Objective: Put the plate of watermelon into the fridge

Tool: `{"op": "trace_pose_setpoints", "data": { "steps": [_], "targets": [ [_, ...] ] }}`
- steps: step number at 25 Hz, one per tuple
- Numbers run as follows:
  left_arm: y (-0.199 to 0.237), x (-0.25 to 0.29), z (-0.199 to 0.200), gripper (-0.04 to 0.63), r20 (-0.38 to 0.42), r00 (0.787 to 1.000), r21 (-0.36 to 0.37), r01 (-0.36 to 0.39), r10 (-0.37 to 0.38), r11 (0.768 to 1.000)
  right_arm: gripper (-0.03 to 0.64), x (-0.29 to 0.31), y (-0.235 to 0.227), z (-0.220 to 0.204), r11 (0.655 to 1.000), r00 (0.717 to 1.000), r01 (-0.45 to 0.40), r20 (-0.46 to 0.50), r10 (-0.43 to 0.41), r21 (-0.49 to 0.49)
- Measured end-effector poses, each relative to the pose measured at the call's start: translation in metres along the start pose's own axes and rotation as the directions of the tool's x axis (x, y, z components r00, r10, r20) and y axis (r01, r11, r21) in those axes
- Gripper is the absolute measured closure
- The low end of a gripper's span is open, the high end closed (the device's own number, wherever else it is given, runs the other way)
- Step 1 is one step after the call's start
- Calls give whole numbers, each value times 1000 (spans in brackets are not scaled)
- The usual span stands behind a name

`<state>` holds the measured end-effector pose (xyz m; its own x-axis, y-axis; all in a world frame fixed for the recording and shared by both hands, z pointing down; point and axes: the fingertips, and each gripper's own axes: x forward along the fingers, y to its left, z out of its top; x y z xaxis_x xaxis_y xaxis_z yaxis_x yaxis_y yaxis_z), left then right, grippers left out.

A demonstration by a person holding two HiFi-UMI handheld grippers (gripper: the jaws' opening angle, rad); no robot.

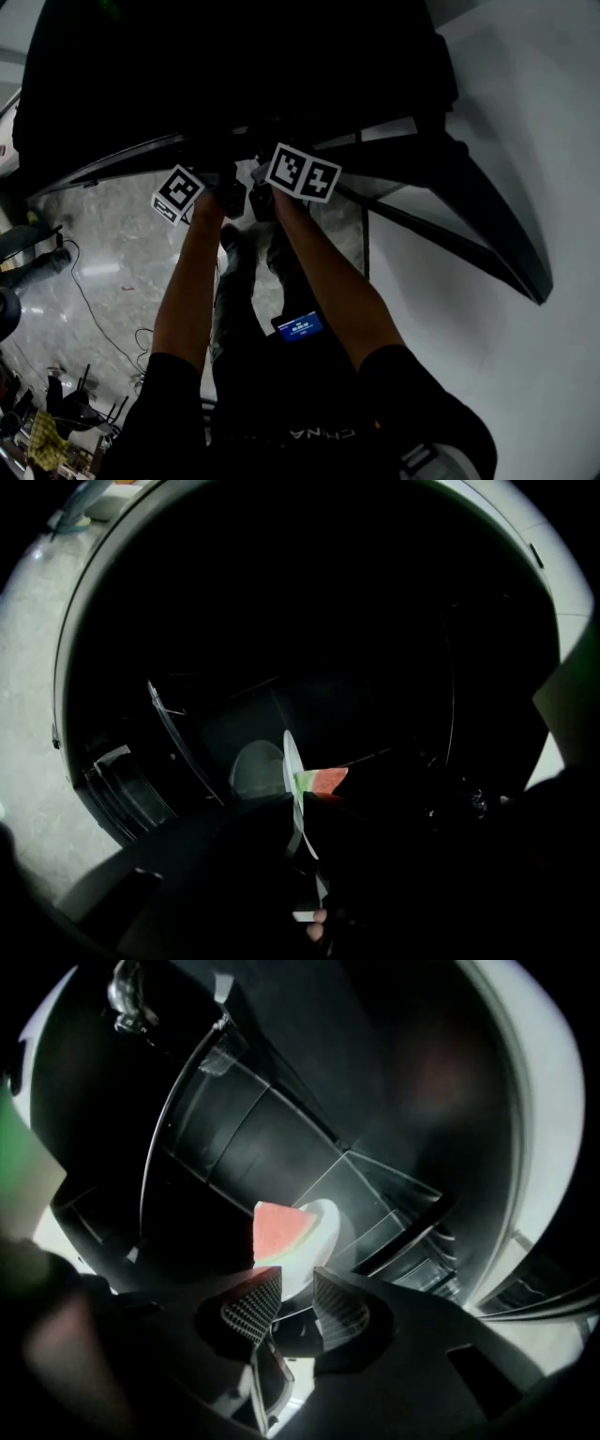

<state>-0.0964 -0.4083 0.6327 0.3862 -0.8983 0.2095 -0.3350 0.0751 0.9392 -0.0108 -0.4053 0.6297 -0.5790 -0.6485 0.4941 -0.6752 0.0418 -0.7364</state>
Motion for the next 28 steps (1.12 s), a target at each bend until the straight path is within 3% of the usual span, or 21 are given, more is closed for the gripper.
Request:
{"op": "trace_pose_setpoints", "data": {
  "steps": [6,11,14,16,18,23,25,28],
  "targets": [
    [-10,4,-2,559,-63,996,-20,67,-68,998,544,8,-9,-3,999,998,41,-48,-42,-27],
    [-8,-2,-7,548,-134,990,7,43,-42,999,548,14,-11,4,997,997,69,-22,-70,-41],
    [-11,-4,-13,540,-146,986,-27,71,-74,997,548,20,-11,8,996,997,75,-20,-77,-53],
    [-5,-7,-15,540,-157,987,-26,40,-44,999,548,22,-12,8,995,997,77,-25,-79,-60],
    [0,-8,-14,541,-153,988,-22,2,-6,1000,548,21,-9,7,995,997,68,-32,-70,-67],
    [-7,2,-10,541,-149,988,-18,25,-28,1000,548,16,5,-15,998,996,-2,-92,-4,-63],
    [-9,6,-12,512,-179,984,-12,-4,1,1000,548,22,5,-20,998,993,-7,-118,0,-65],
    [-15,7,-15,443,-218,976,-32,9,-16,999,561,28,3,-19,998,993,0,-117,-6,-56]
  ]
}}
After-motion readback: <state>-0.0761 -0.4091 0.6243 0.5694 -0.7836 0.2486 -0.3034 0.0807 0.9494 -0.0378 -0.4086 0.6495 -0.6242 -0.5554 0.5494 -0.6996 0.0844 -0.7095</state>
